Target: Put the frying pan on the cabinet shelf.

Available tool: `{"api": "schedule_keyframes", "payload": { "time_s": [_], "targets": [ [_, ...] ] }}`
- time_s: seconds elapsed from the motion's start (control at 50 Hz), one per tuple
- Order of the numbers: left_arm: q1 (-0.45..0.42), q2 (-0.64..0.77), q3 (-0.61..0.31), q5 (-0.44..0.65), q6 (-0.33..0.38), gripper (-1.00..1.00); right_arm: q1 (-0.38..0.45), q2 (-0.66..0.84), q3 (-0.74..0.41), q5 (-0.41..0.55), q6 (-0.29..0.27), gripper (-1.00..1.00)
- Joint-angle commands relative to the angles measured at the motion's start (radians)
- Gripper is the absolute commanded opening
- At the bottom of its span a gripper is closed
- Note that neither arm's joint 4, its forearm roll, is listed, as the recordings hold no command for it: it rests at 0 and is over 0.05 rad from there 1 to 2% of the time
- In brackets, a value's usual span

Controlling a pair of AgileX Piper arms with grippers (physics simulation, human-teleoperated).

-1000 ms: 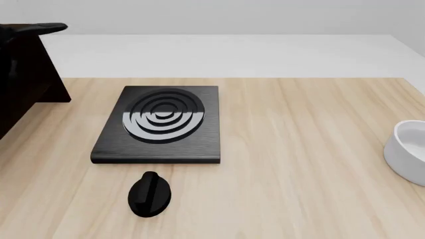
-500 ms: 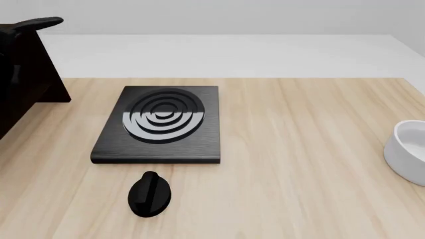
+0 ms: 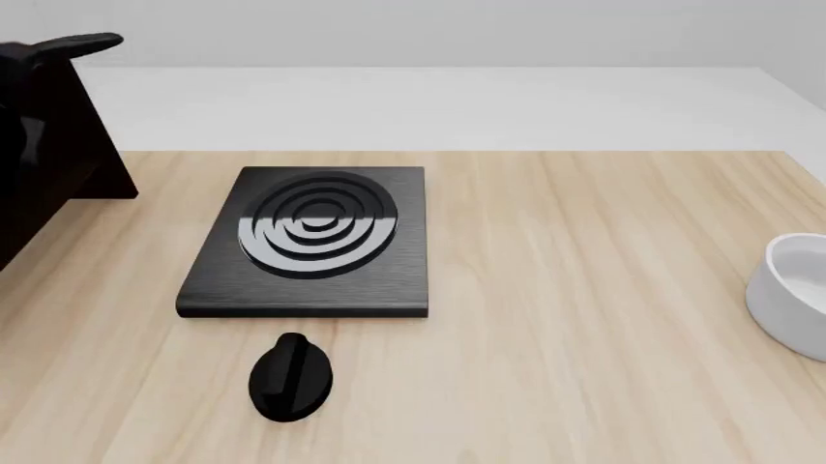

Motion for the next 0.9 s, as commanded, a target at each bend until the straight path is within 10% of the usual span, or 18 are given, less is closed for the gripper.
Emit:
{"api": "schedule_keyframes", "payload": {
  "time_s": [0.02,0.26,0.68,0.9],
  "targets": [
    [-0.040,-0.080,0.021,0.058,0.034,1.00,0.002,-0.007,0.018,-0.009,0.001,1.00],
    [-0.097,-0.220,0.042,0.172,0.144,1.00,0.001,-0.024,0.054,-0.029,0.002,1.00],
    [-0.248,-0.552,-0.131,0.700,0.651,1.00,-0.008,-0.043,0.091,-0.050,-0.008,1.00],
    [-0.285,-0.656,-0.142,0.804,0.945,1.00,-0.013,-0.052,0.102,-0.058,-0.006,1.00]
  ]
}}
